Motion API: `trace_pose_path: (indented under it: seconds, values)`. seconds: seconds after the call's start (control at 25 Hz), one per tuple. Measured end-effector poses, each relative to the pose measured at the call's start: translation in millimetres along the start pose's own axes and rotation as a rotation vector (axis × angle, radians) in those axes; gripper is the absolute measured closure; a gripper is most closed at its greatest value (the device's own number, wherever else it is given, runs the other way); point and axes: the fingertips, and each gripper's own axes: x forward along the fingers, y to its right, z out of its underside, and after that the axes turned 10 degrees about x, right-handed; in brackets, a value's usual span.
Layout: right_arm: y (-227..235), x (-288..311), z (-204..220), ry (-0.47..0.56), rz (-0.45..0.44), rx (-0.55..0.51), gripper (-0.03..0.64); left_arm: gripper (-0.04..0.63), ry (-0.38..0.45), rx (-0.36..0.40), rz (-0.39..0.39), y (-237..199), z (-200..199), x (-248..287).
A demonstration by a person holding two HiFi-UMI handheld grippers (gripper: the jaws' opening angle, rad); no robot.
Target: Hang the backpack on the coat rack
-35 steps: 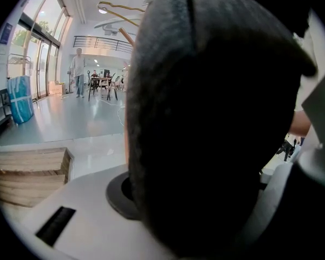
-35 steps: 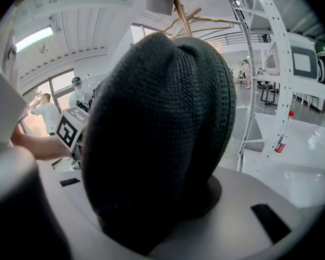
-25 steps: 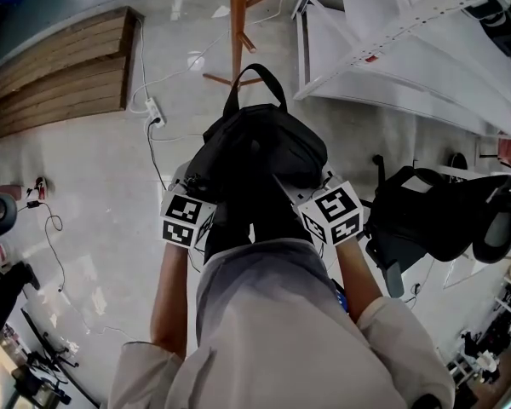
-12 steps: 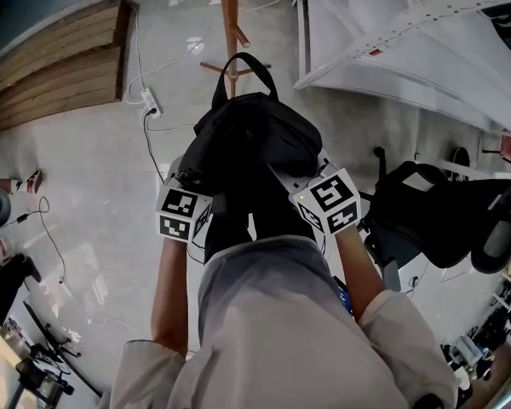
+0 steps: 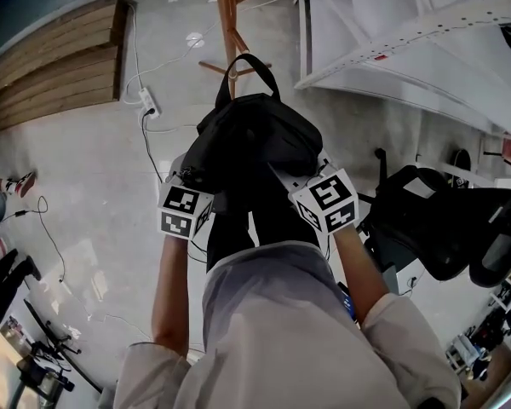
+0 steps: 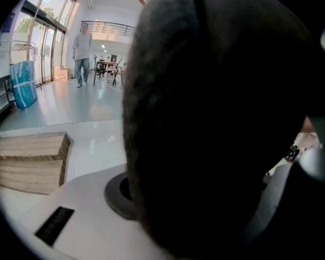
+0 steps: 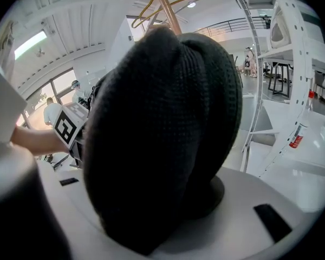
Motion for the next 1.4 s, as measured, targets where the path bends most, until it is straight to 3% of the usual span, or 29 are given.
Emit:
trace_pose_path:
  seconds: [1.4]
  values:
    - [70.0, 70.3, 18.6, -0.120, -0.009, 0.055, 0.436, 0.436, -0.097, -0.106, 0.017, -31.3, 36.4, 84.0]
